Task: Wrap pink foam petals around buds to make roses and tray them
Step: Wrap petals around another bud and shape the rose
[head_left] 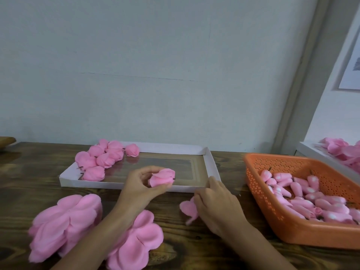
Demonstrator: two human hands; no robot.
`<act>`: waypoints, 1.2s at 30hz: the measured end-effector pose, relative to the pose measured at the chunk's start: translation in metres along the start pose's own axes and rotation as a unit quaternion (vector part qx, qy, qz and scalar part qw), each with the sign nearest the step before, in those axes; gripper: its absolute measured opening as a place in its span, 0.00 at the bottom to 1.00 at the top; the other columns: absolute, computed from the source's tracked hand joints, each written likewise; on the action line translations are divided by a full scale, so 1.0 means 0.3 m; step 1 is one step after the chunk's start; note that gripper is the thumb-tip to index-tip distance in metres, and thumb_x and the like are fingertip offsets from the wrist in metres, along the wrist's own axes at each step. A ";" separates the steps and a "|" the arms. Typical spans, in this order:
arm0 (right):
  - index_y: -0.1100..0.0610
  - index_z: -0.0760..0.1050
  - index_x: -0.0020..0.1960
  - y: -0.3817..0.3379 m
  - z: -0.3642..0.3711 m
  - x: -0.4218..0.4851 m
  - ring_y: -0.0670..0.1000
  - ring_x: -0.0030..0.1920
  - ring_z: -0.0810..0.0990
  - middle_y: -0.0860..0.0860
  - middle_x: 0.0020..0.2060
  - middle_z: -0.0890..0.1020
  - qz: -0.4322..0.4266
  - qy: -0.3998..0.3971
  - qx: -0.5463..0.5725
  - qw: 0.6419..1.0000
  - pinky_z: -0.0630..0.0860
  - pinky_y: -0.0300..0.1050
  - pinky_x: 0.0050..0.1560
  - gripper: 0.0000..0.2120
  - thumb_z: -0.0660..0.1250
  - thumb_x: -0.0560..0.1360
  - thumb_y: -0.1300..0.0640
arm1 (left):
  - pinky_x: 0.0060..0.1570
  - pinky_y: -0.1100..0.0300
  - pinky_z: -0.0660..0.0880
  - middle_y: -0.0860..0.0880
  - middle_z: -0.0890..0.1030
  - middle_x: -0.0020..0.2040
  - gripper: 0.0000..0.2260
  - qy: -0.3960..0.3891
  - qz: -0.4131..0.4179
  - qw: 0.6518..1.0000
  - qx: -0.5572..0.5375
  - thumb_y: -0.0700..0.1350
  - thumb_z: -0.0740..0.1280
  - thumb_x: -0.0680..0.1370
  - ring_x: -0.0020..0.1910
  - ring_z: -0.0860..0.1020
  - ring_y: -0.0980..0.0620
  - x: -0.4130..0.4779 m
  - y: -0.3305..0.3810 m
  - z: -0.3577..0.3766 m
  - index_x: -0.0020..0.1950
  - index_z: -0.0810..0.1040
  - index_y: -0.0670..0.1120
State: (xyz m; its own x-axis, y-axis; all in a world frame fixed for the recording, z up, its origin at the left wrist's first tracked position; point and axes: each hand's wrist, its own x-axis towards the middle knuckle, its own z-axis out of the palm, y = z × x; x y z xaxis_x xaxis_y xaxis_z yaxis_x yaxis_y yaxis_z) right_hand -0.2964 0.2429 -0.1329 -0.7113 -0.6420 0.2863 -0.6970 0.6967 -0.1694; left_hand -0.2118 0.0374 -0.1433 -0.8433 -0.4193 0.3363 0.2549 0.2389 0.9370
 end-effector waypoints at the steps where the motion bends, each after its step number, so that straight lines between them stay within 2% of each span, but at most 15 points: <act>1: 0.48 0.79 0.54 -0.005 -0.005 -0.001 0.46 0.49 0.72 0.46 0.50 0.71 0.002 0.034 -0.013 0.999 0.74 0.41 0.48 0.18 0.52 0.85 0.43 | 0.49 0.58 0.83 0.51 0.89 0.51 0.16 0.002 0.006 1.000 0.011 0.39 0.82 0.69 0.52 0.87 0.51 -0.001 0.002 0.005 0.55 0.87 0.48; 3: 0.48 0.77 0.53 -0.019 -0.014 -0.006 0.47 0.49 0.72 0.46 0.49 0.71 -0.010 0.136 0.009 0.991 0.74 0.42 0.47 0.15 0.53 0.82 0.45 | 0.48 0.57 0.83 0.52 0.89 0.49 0.15 -0.004 0.013 0.999 0.037 0.38 0.82 0.69 0.51 0.86 0.51 -0.007 0.012 0.015 0.53 0.87 0.50; 5: 0.47 0.78 0.57 -0.028 -0.012 -0.010 0.44 0.51 0.75 0.43 0.51 0.74 -0.033 0.181 0.125 0.975 0.76 0.39 0.48 0.12 0.58 0.82 0.46 | 0.47 0.55 0.82 0.51 0.89 0.48 0.13 -0.024 0.023 0.998 0.047 0.38 0.82 0.69 0.50 0.86 0.51 -0.011 0.019 0.021 0.50 0.88 0.52; 7: 0.44 0.78 0.61 -0.043 -0.005 -0.011 0.41 0.55 0.78 0.37 0.54 0.77 -0.056 0.134 0.276 0.950 0.78 0.34 0.49 0.11 0.64 0.82 0.43 | 0.48 0.54 0.83 0.51 0.88 0.49 0.13 -0.048 0.037 0.997 0.045 0.40 0.82 0.69 0.50 0.86 0.50 -0.019 0.031 0.030 0.49 0.89 0.53; 10: 0.42 0.79 0.61 -0.067 0.009 -0.011 0.42 0.57 0.82 0.35 0.56 0.82 -0.063 0.079 0.409 0.907 0.82 0.39 0.53 0.13 0.72 0.78 0.43 | 0.51 0.50 0.84 0.52 0.86 0.51 0.13 -0.053 0.067 0.995 0.060 0.41 0.83 0.69 0.52 0.84 0.50 -0.031 0.039 0.047 0.50 0.88 0.55; 13: 0.45 0.81 0.59 -0.068 0.010 -0.007 0.46 0.53 0.86 0.41 0.54 0.86 -0.012 0.060 0.493 0.868 0.86 0.49 0.52 0.14 0.78 0.76 0.52 | 0.52 0.51 0.84 0.55 0.85 0.54 0.22 -0.040 0.067 0.994 0.071 0.46 0.83 0.68 0.56 0.84 0.53 -0.040 0.043 0.059 0.57 0.83 0.62; 15: 0.50 0.83 0.55 -0.060 0.001 0.001 0.48 0.51 0.87 0.46 0.51 0.88 0.005 0.050 0.516 0.855 0.86 0.53 0.53 0.09 0.78 0.76 0.55 | 0.55 0.52 0.83 0.54 0.85 0.56 0.28 -0.051 0.063 0.996 0.047 0.48 0.83 0.65 0.58 0.84 0.51 -0.039 0.045 0.058 0.62 0.79 0.63; 18: 0.56 0.83 0.53 -0.047 -0.015 0.008 0.53 0.52 0.88 0.51 0.51 0.88 0.020 0.036 0.598 0.801 0.85 0.51 0.54 0.06 0.77 0.76 0.60 | 0.55 0.52 0.84 0.48 0.85 0.59 0.31 -0.067 0.038 0.995 -0.061 0.43 0.83 0.64 0.58 0.85 0.45 -0.028 0.048 0.047 0.64 0.80 0.58; 20: 0.60 0.82 0.53 -0.040 -0.018 0.007 0.55 0.53 0.88 0.54 0.51 0.88 0.024 0.024 0.633 0.774 0.85 0.49 0.55 0.07 0.76 0.77 0.61 | 0.54 0.56 0.83 0.46 0.86 0.58 0.26 -0.069 0.022 0.993 -0.098 0.45 0.83 0.64 0.57 0.86 0.45 -0.028 0.057 0.041 0.62 0.83 0.54; 22: 0.61 0.82 0.53 -0.039 -0.016 0.004 0.55 0.54 0.88 0.55 0.51 0.88 0.022 0.018 0.640 0.768 0.84 0.50 0.57 0.07 0.76 0.77 0.61 | 0.51 0.58 0.83 0.45 0.88 0.56 0.20 -0.066 0.021 0.992 -0.104 0.47 0.84 0.65 0.56 0.86 0.46 -0.030 0.060 0.039 0.56 0.87 0.51; 24: 0.61 0.82 0.52 -0.043 -0.012 0.002 0.55 0.55 0.88 0.55 0.51 0.88 0.018 0.020 0.638 0.769 0.84 0.52 0.59 0.07 0.76 0.76 0.60 | 0.49 0.60 0.83 0.45 0.88 0.54 0.15 -0.050 0.020 0.991 -0.119 0.43 0.84 0.68 0.56 0.86 0.45 -0.030 0.058 0.040 0.53 0.88 0.49; 28: 0.59 0.82 0.50 -0.047 -0.010 0.006 0.54 0.57 0.87 0.54 0.52 0.88 0.001 0.034 0.634 0.772 0.82 0.55 0.61 0.04 0.76 0.77 0.60 | 0.51 0.58 0.83 0.43 0.88 0.56 0.19 -0.040 0.022 0.987 -0.153 0.40 0.78 0.69 0.58 0.86 0.45 -0.026 0.066 0.047 0.60 0.85 0.45; 31: 0.58 0.84 0.48 -0.048 -0.004 0.010 0.53 0.60 0.85 0.52 0.54 0.88 -0.021 0.055 0.613 0.788 0.79 0.59 0.64 0.01 0.75 0.77 0.62 | 0.52 0.60 0.82 0.45 0.88 0.57 0.14 -0.054 0.043 0.986 -0.152 0.39 0.77 0.71 0.58 0.86 0.46 -0.030 0.079 0.051 0.56 0.87 0.46; 36: 0.52 0.82 0.50 -0.058 0.009 0.003 0.54 0.59 0.86 0.51 0.55 0.88 -0.011 0.068 0.619 0.782 0.83 0.56 0.59 0.10 0.79 0.74 0.63 | 0.47 0.60 0.83 0.46 0.87 0.57 0.14 -0.048 0.036 0.985 -0.160 0.40 0.77 0.69 0.56 0.86 0.47 -0.033 0.085 0.050 0.54 0.88 0.48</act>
State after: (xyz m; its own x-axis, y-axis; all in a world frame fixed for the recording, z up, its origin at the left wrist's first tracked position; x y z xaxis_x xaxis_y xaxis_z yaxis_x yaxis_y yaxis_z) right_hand -0.2853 0.2293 -0.1322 -0.7410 -0.5500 0.3852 -0.3219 -0.2124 -0.9226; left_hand -0.2042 0.0607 -0.1240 -0.8549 -0.3220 0.4067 0.4387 -0.0304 0.8981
